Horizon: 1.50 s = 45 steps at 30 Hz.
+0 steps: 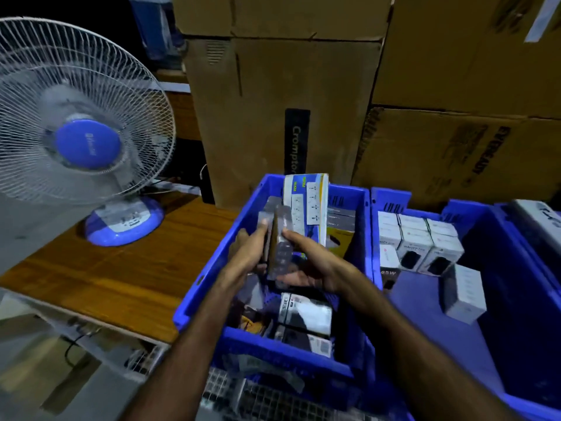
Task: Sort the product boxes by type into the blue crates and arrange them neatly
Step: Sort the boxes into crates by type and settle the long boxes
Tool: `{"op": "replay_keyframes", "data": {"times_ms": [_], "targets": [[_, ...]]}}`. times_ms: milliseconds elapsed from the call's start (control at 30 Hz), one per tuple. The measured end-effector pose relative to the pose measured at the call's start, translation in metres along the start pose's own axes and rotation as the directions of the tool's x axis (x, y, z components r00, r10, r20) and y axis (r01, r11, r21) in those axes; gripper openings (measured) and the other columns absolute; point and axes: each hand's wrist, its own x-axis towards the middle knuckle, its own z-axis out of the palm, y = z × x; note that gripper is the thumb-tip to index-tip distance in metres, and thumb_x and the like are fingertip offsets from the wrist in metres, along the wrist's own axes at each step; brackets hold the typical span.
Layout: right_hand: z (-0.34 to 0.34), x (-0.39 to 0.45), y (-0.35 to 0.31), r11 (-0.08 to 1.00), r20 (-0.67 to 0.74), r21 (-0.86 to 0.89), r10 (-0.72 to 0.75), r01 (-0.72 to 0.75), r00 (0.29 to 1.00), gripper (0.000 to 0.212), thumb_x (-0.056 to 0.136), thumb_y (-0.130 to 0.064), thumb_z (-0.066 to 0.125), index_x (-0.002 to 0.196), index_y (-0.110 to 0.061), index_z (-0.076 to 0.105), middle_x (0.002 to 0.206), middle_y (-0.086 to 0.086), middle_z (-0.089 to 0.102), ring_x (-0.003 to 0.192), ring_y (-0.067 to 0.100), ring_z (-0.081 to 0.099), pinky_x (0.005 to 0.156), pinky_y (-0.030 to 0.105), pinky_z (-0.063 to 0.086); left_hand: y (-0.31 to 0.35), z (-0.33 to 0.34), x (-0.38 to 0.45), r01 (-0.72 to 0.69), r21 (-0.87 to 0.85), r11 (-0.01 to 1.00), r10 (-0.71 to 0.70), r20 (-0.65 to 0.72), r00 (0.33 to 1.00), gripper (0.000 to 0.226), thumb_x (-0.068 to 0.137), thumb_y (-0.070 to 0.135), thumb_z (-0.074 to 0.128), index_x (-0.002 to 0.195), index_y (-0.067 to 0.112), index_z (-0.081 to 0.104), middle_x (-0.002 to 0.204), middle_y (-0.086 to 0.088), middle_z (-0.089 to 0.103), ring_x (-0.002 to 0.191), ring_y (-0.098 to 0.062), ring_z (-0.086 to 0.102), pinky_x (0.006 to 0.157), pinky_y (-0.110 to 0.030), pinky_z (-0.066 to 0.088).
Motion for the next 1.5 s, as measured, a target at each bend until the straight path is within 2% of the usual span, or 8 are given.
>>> {"op": "replay_keyframes", "data": {"times_ms": [100,300,467,733,900,1167,1333,1500], "targets": [[0.016,0.016,-0.001,0.994,-0.081,-0.005,-0.105,0.105,0.991,0.027,0.102,-0.027,0.063,0.120,-0.007,0.069,0.105,0.016,0.076,0.078,0.024,0.075,0.070,0.039,0.065,0.006,-0.007,-0.025,-0.105,0.092,0.990,0.110,-0.050,0.993,0.105,0.075,0.082,0.047,0.158,0.020,0.036,0.160,-0.016,0.045,0.140,-0.041,0.050,0.109,-0.057,0.048],[0.013,0.020,0.010,0.963,-0.235,-0.176,-0.243,0.205,0.941,0.016,0.105,-0.013,0.054,0.101,-0.003,0.066,0.076,0.015,0.049,0.058,0.023,0.047,0.055,0.031,0.038,0.011,-0.018,-0.078,-0.248,0.270,0.931,0.296,-0.158,0.942,0.054,0.099,0.039,0.060,0.150,0.027,0.046,0.149,-0.006,0.054,0.135,-0.034,0.051,0.110,-0.053,0.043],[-0.008,-0.001,0.011,0.948,-0.187,-0.203,-0.283,0.245,0.941,0.016,0.106,-0.012,0.056,0.094,-0.003,0.063,0.077,0.021,0.053,0.063,0.027,0.054,0.048,0.025,0.042,-0.002,-0.030,-0.087,-0.365,0.190,0.912,0.389,-0.113,0.914,0.026,0.088,0.039,0.061,0.103,0.060,0.058,0.112,0.014,0.067,0.092,-0.029,0.074,0.082,-0.056,0.061],[-0.036,-0.040,0.018,0.898,-0.057,-0.372,-0.276,0.236,0.959,0.029,0.105,-0.019,0.059,0.116,0.008,0.064,0.089,0.021,0.063,0.082,0.031,0.057,0.070,0.039,0.044,-0.010,-0.047,-0.107,-0.493,0.160,0.855,0.504,-0.035,0.863,0.019,0.104,0.010,0.059,0.117,0.020,0.069,0.110,0.006,0.072,0.069,-0.016,0.073,0.069,-0.045,0.065],[-0.050,-0.055,0.025,0.802,0.029,-0.505,-0.352,0.318,0.936,0.024,0.104,-0.015,0.061,0.116,0.004,0.068,0.090,0.018,0.065,0.075,0.007,0.064,0.065,0.016,0.051,-0.018,-0.061,-0.107,-0.532,0.230,0.815,0.527,0.086,0.845,0.018,0.102,0.011,0.063,0.113,0.022,0.072,0.098,0.004,0.073,0.067,-0.013,0.074,0.067,-0.052,0.063],[-0.054,-0.065,0.046,0.403,0.184,-0.840,-0.417,0.363,0.890,0.028,0.094,-0.014,0.075,0.121,-0.005,0.071,0.110,0.008,0.076,0.097,0.003,0.071,0.087,0.024,0.055,-0.007,-0.068,-0.096,-0.627,0.548,0.554,0.597,0.263,0.758,0.030,0.089,0.015,0.081,0.117,0.020,0.074,0.101,0.006,0.070,0.074,-0.008,0.062,0.073,-0.029,0.051],[-0.049,-0.060,0.044,-0.201,0.151,-0.974,-0.219,0.107,0.964,0.057,0.094,-0.043,0.071,0.146,-0.039,0.048,0.143,-0.005,0.055,0.132,0.028,0.057,0.099,0.045,0.051,0.014,-0.066,-0.079,-0.655,0.737,0.167,0.534,0.491,0.689,0.052,0.085,0.032,0.082,0.133,0.024,0.064,0.127,0.000,0.065,0.120,-0.025,0.059,0.098,-0.042,0.049],[-0.028,-0.032,0.046,-0.355,0.087,-0.934,-0.127,0.037,0.988,0.059,0.098,-0.039,0.064,0.152,-0.039,0.040,0.147,0.000,0.054,0.132,0.031,0.059,0.096,0.047,0.049,0.018,-0.053,-0.060,-0.614,0.775,-0.151,0.333,0.625,0.707,0.075,0.078,0.045,0.081,0.145,0.034,0.049,0.137,0.000,0.058,0.129,-0.023,0.051,0.110,-0.046,0.033]]}}
